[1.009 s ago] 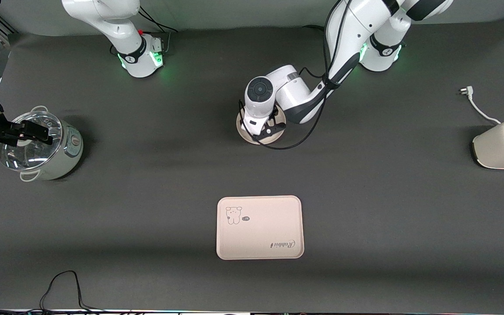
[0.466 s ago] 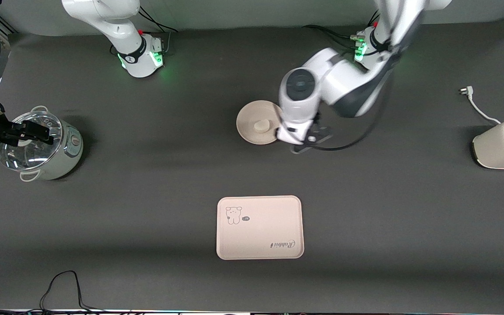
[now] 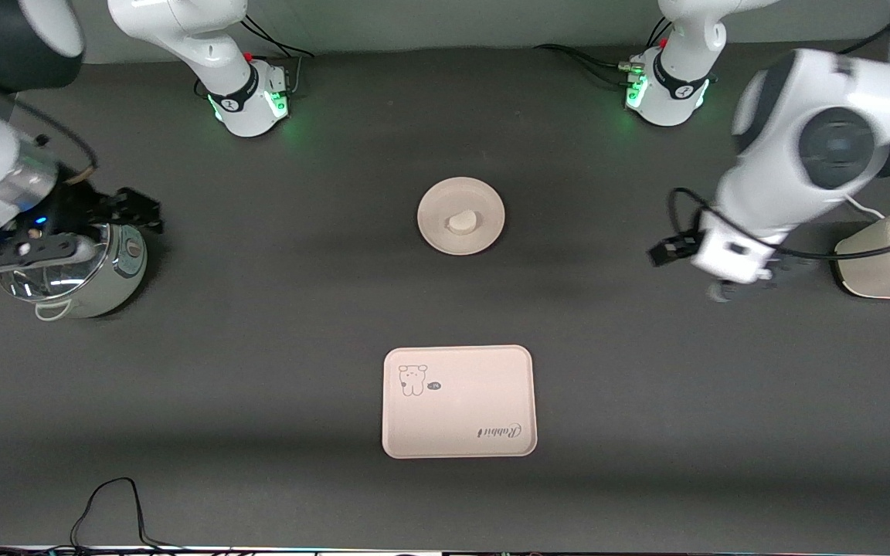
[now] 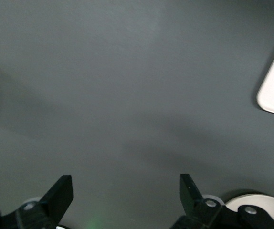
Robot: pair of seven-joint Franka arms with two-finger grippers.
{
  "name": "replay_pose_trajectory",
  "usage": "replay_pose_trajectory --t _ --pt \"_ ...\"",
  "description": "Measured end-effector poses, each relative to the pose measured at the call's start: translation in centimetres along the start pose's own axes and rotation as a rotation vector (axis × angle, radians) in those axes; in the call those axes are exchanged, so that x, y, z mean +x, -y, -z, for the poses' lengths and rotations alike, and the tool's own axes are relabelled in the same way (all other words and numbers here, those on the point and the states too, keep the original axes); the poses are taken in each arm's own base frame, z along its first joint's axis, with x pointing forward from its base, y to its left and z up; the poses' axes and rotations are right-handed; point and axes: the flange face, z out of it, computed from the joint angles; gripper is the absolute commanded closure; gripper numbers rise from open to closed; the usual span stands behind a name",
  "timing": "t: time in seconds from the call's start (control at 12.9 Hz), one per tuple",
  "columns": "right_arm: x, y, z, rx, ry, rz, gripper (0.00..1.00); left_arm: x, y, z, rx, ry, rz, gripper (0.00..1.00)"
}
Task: Place bun in plate and plate on tray
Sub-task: 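Withdraw the left gripper to rest while the right gripper reaches the plate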
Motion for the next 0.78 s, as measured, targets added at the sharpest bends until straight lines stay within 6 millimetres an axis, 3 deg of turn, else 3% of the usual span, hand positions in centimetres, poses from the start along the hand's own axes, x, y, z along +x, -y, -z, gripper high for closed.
replay_pose_trajectory --t 0.16,0.31,0.39,0.54,0.78 --pt "-2.4 6.6 -0.1 0.004 -0.003 -0.018 0.00 2.5 6.7 0.6 -0.022 0.024 -0.047 0.00" --pt "-5.3 14.2 -0.8 0.027 -0.018 -0.054 0.00 3.4 11.9 2.1 -0.020 0.035 -0.082 0.00" --pt "-6.7 17.7 -1.4 0.032 -0.028 -0.057 0.00 3.1 12.9 3.2 -0.014 0.025 -0.099 0.00" --pt "-9.9 24.0 -3.2 0.040 -0.047 -0.048 0.00 1.1 12.0 5.3 -0.003 -0.012 -0.136 0.00" --pt "-14.8 30.6 -6.5 0.066 -0.041 0.002 0.00 -0.5 11.1 6.1 0.017 -0.040 -0.166 0.00"
